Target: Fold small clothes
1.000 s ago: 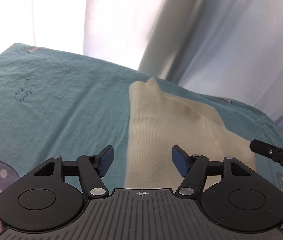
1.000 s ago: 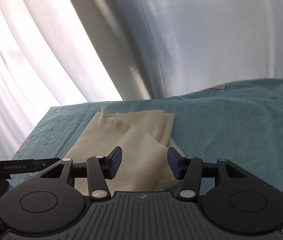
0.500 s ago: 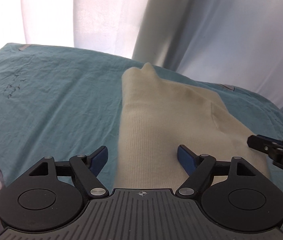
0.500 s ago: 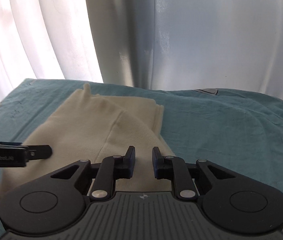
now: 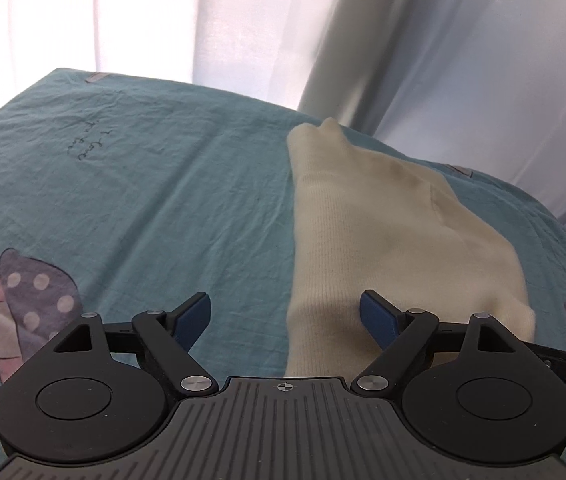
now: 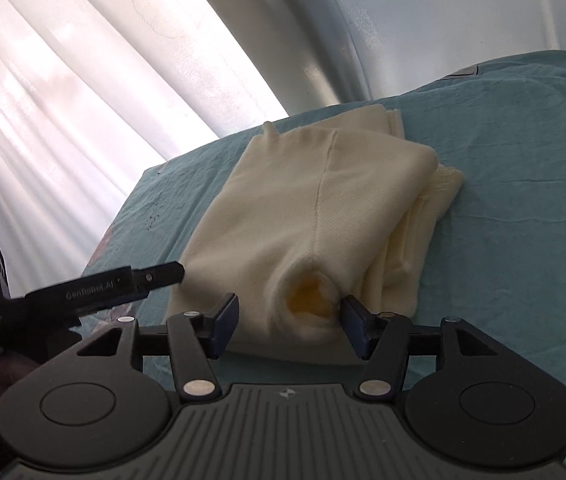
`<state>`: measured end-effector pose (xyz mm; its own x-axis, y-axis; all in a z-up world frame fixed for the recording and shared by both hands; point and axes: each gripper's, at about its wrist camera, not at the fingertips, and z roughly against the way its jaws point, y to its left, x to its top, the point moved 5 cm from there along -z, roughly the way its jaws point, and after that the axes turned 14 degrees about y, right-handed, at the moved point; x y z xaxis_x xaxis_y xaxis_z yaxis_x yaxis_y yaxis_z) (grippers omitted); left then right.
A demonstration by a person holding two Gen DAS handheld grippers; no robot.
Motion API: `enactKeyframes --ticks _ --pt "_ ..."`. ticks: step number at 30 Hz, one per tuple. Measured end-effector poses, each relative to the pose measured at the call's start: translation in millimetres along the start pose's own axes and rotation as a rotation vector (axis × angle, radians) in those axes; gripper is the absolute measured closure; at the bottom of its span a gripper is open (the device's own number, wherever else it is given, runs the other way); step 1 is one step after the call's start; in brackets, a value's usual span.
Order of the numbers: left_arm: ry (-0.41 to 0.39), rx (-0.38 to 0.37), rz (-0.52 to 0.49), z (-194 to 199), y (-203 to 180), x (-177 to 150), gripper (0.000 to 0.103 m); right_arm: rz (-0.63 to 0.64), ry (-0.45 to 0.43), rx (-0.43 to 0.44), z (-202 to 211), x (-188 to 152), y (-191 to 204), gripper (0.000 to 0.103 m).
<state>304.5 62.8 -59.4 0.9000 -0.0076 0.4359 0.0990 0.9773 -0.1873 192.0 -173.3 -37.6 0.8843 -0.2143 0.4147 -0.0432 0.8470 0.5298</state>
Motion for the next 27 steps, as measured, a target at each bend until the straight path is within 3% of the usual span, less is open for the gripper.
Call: enactKeyframes --ticks 1,2,4,8,10,13,15,17,19,23,27 --pt "0.006 -0.004 0.002 -1 0 -1 0.016 -0.015 0.006 -0.003 -8 3 -2 0.052" --pt "0.013 -0.009 0.004 -2 0 -2 0.016 -0.028 0.009 -0.013 -13 4 -4 0.069" --pt "0.024 -0.006 0.010 -2 0 -4 0.016 -0.040 0.022 -0.045 -20 5 -6 0.088" --pt "-0.005 0.050 -0.004 9 3 -2 0.016 0.008 -0.052 -0.047 5 7 1 0.094" --pt "-0.002 0.056 -0.011 6 4 0 0.016 0.052 -0.083 -0.088 19 6 0 0.097" --pt "0.039 0.033 -0.015 -7 4 -3 0.012 0.003 0.011 -0.144 0 -1 -27 0.097" --pt "0.069 0.024 -0.008 -13 9 -4 0.011 0.030 0.011 -0.141 -3 -5 -28 0.097" --pt "0.069 0.015 0.021 -7 16 -2 0.013 0.057 0.002 -0.148 7 -1 -18 0.091" --pt "0.019 0.030 0.035 5 20 9 0.014 0.089 -0.058 -0.174 28 7 -8 0.082" --pt "-0.063 0.055 0.045 12 16 41 0.014 0.237 -0.204 -0.371 52 36 15 0.079" --pt "-0.123 0.066 0.097 -13 8 74 0.013 0.252 -0.245 -0.321 21 77 39 0.079"
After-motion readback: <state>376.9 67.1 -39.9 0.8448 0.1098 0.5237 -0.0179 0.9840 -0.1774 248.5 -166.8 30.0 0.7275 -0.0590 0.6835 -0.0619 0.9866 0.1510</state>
